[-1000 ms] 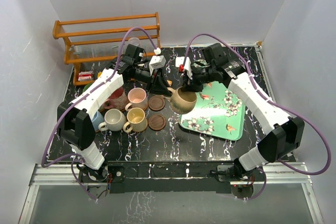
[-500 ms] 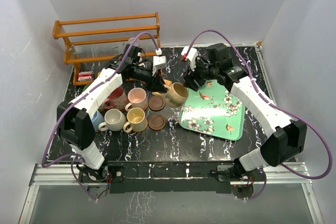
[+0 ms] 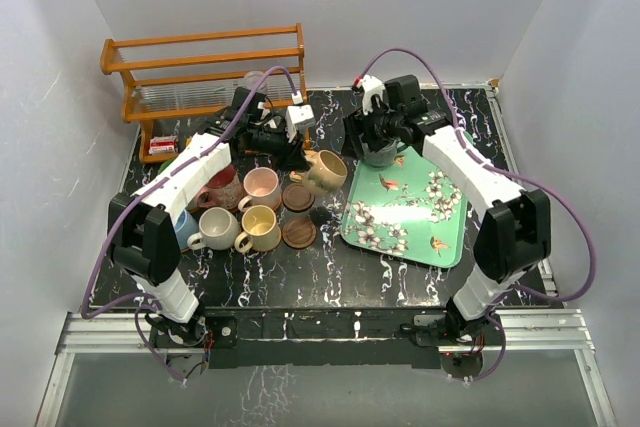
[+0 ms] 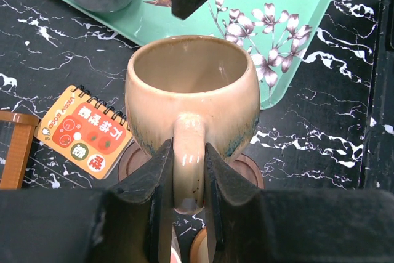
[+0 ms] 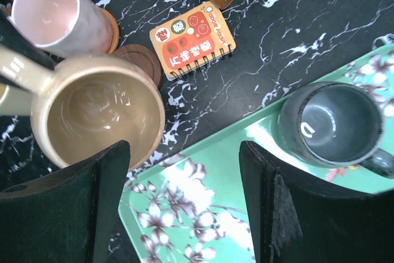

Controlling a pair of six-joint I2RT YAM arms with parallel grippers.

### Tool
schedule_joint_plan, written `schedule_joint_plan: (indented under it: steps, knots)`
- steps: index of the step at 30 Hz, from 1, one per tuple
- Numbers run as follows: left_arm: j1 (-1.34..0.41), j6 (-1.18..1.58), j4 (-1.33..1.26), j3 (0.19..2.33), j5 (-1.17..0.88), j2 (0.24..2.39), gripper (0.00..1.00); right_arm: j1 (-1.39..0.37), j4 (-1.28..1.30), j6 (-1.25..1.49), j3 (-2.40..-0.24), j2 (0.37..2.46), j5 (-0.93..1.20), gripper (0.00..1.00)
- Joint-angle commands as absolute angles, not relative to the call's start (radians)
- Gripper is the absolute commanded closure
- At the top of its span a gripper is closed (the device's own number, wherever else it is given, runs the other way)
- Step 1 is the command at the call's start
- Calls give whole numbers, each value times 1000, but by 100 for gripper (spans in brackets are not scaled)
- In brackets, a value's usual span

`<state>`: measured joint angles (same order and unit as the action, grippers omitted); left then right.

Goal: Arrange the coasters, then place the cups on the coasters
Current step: Place the cup on the coaster.

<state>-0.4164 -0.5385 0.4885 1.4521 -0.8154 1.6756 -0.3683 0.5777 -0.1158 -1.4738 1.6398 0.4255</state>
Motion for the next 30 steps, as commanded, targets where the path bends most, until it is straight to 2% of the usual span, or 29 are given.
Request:
schedule_joint_plan:
  steps: [1, 7, 17, 23, 28, 30]
  knots:
    - [-419, -522, 404, 1465, -863, 1589, 100, -374, 592, 3, -1564, 1694, 445, 30]
    - [-419, -517, 395, 1463, -852, 1588, 100, -381, 600, 47, -1571, 1763, 481, 33]
    - [-419, -515, 385, 1460, -844, 1588, 100, -414, 593, 84, -1564, 1829, 520, 54]
    - [-418, -520, 377, 1442, -838, 1586, 100, -416, 581, 101, -1577, 1856, 562, 70]
    - [-419, -529, 370, 1423, -830, 1579, 100, -415, 590, 88, -1618, 1876, 523, 96]
    - [-420, -542, 378, 1411, -828, 1574, 100, -415, 593, 75, -1641, 1880, 486, 100]
